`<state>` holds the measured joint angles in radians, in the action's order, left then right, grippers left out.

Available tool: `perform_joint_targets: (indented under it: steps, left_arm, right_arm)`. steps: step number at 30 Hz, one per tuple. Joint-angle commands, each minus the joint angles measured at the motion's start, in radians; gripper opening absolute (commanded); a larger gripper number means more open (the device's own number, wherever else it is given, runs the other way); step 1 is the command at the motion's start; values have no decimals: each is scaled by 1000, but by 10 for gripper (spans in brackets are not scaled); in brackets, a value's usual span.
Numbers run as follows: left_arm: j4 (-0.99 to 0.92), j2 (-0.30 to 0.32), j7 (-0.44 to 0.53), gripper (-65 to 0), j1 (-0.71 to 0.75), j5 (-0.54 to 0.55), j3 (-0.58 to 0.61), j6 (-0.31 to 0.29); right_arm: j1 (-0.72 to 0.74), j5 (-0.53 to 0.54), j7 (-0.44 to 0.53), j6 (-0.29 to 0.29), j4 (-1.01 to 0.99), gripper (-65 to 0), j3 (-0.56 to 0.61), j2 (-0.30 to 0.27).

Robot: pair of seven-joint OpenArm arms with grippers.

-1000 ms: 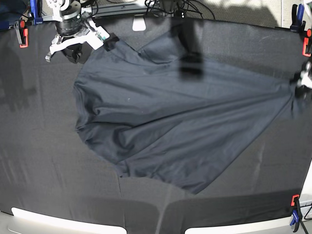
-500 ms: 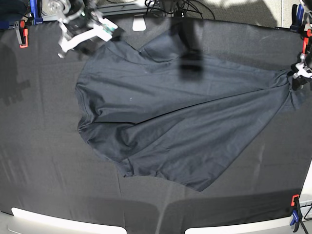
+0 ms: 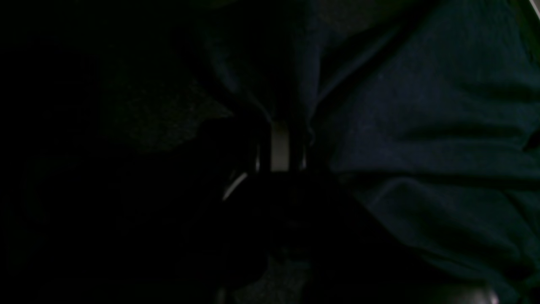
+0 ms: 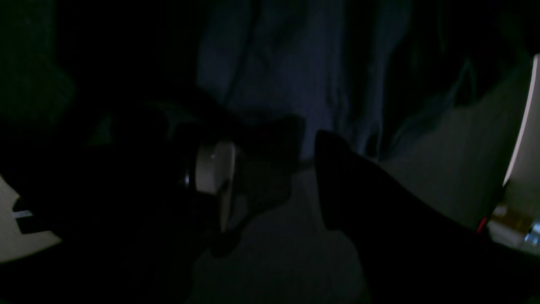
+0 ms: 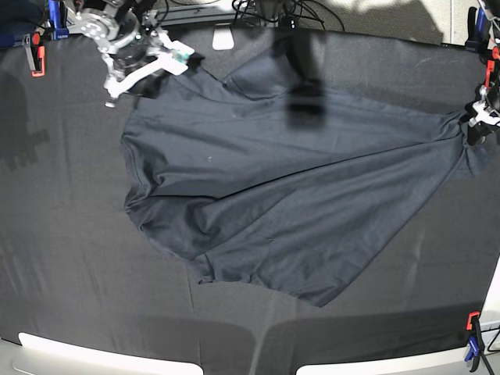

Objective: Layout the t-shirt on the table in an organized manner, then fold the t-shirt properly
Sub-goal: 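Drag the held shirt edge with the right gripper to spread the shirt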

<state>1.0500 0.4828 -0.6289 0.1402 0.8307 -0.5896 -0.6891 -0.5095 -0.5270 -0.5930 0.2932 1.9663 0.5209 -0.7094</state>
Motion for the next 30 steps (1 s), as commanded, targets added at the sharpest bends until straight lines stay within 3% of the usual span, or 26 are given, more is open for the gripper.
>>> perform_joint_targets:
  steps: [1,8,10,13,14,16,22,30]
  left_arm:
    - [19,25,19,-650,-10,12,-7,-9]
    - [19,26,19,-650,-10,11,-7,-9]
    - [19,25,19,-650,-10,11,-7,-9]
    - [19,25,19,-650,-10,8,-7,-9]
    - [19,25,19,-650,-10,8,-7,-9]
    - [19,25,19,-650,-10,8,-7,-9]
    - [19,26,-10,-650,-10,8,-7,-9]
    - [19,25,-66,-650,-5,9,-7,-9]
  right_arm:
    - [9,7,12,18,13,-345,24,-6]
    - [124,-29,-33,0,-50,-372,172,3]
    - [133,-63,-43,-45,-50,-441,192,3]
    - [132,-135,-43,-130,-50,-625,193,2]
    - [132,-165,-43,-169,-50,-650,190,2]
    - [132,-230,-66,-222,-48,-650,182,-7]
    - [115,-254,-261,-212,-44,-650,179,-131]
    - [-13,-255,-254,-208,-35,-650,155,-266]
